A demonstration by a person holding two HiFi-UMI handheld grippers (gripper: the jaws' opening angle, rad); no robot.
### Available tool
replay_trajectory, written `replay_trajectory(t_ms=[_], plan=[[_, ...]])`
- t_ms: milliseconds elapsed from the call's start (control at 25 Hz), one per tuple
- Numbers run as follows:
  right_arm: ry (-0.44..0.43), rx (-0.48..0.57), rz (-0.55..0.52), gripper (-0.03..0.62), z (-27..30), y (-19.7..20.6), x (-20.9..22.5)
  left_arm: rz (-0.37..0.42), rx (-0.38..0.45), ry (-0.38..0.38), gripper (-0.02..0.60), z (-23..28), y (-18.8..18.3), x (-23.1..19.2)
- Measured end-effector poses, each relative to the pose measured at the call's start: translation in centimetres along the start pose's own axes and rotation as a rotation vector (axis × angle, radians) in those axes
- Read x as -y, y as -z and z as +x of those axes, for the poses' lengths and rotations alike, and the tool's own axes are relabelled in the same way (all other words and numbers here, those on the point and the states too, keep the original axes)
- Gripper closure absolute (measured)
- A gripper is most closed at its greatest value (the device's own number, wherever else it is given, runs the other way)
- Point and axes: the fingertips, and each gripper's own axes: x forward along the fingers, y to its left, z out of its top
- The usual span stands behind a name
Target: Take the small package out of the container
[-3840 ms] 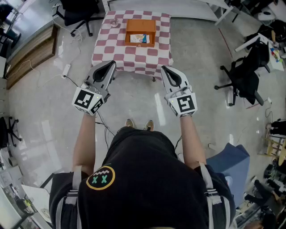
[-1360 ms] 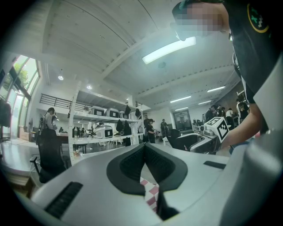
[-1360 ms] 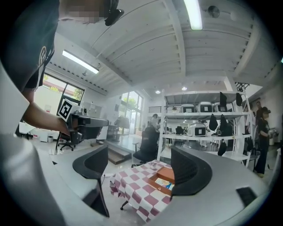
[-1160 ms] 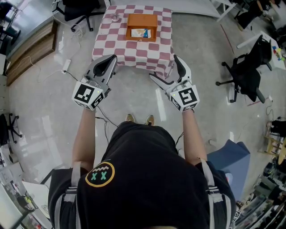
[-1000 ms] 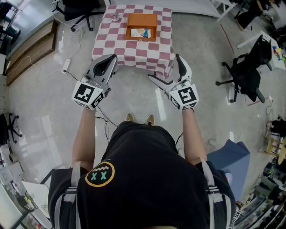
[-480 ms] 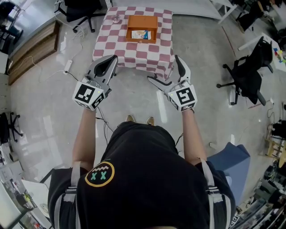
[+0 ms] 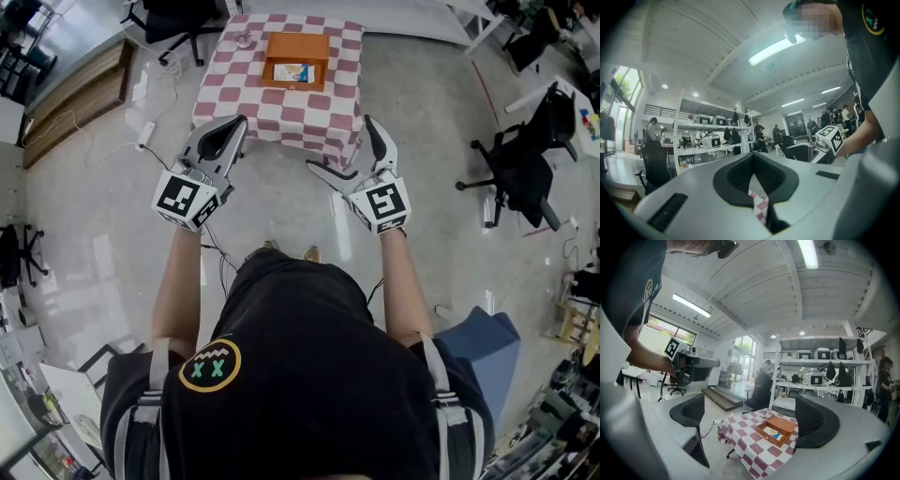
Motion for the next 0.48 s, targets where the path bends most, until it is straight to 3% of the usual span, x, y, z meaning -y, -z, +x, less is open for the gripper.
replay_trajectory(t_ms=[280,480], plan=[[-0.018,0.01,0.008,0.0,-1.4,0.7,0.7,-0.001,-0.014,-0.003,0.565,1.0,0.3,2.6],[-0.019,0.005,0.016,-0.001,-0.7,1.5,1.7,0.002,-0.024,-0.004,0.565,2.0,0.8,2.2]])
